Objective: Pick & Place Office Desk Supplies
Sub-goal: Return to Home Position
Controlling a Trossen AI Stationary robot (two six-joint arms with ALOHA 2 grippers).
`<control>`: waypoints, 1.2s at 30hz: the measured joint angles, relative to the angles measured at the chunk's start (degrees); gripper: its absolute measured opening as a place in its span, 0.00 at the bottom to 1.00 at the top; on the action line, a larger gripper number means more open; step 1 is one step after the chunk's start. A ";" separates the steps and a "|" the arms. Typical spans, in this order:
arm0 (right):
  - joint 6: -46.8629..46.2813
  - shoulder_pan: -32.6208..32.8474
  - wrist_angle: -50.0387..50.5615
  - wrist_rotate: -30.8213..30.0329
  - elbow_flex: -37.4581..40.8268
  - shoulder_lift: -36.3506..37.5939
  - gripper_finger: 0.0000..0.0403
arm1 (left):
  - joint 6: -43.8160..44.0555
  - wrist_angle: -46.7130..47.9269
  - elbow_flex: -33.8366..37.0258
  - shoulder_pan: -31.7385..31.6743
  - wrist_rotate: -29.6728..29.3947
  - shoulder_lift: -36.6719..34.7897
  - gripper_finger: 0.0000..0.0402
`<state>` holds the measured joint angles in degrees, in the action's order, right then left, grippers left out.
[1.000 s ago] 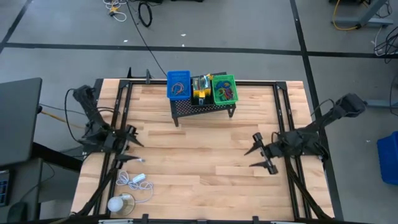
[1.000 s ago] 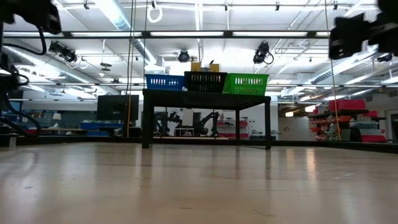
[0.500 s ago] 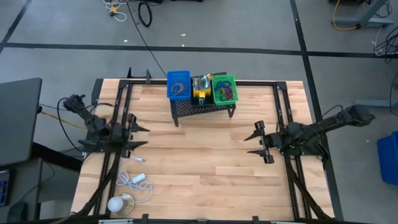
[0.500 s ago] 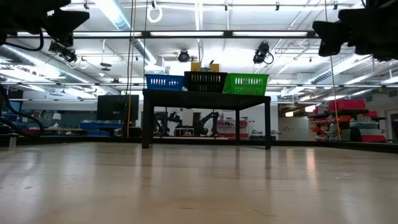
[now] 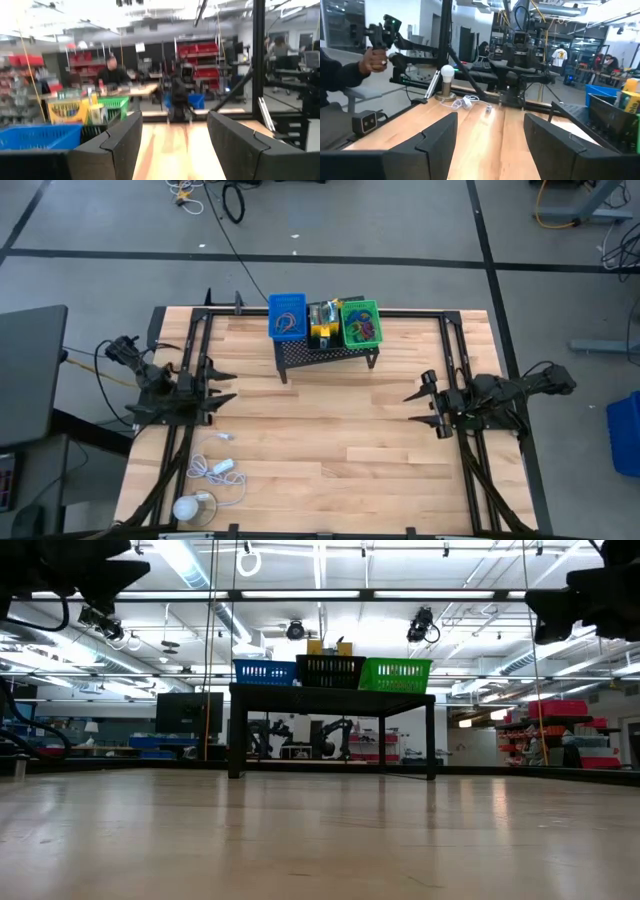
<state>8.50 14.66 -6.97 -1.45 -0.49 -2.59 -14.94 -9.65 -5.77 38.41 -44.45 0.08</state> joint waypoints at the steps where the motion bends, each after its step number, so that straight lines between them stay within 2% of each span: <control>1: 0.44 0.00 0.82 0.02 0.00 0.98 0.59 | -1.71 -2.29 0.64 -0.02 0.05 0.02 0.58; 8: -2.15 0.00 2.18 0.04 0.00 2.28 0.59 | -7.03 -4.69 1.21 -0.21 3.07 0.02 0.58; 13: -1.96 0.00 6.36 0.08 0.00 2.25 0.59 | -6.28 -4.99 1.21 -0.22 -1.46 0.02 0.58; 19: 1.66 0.00 6.37 0.11 0.00 2.26 0.59 | -6.93 -5.03 1.21 -0.22 -9.46 0.04 0.58; 36: 1.34 0.00 6.48 0.13 0.00 2.26 0.59 | -6.73 -5.05 1.21 -0.22 -9.57 0.04 0.58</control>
<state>9.83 14.66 -0.49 -1.32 -0.49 -0.34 -21.67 -14.70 -4.56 38.20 -54.02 0.12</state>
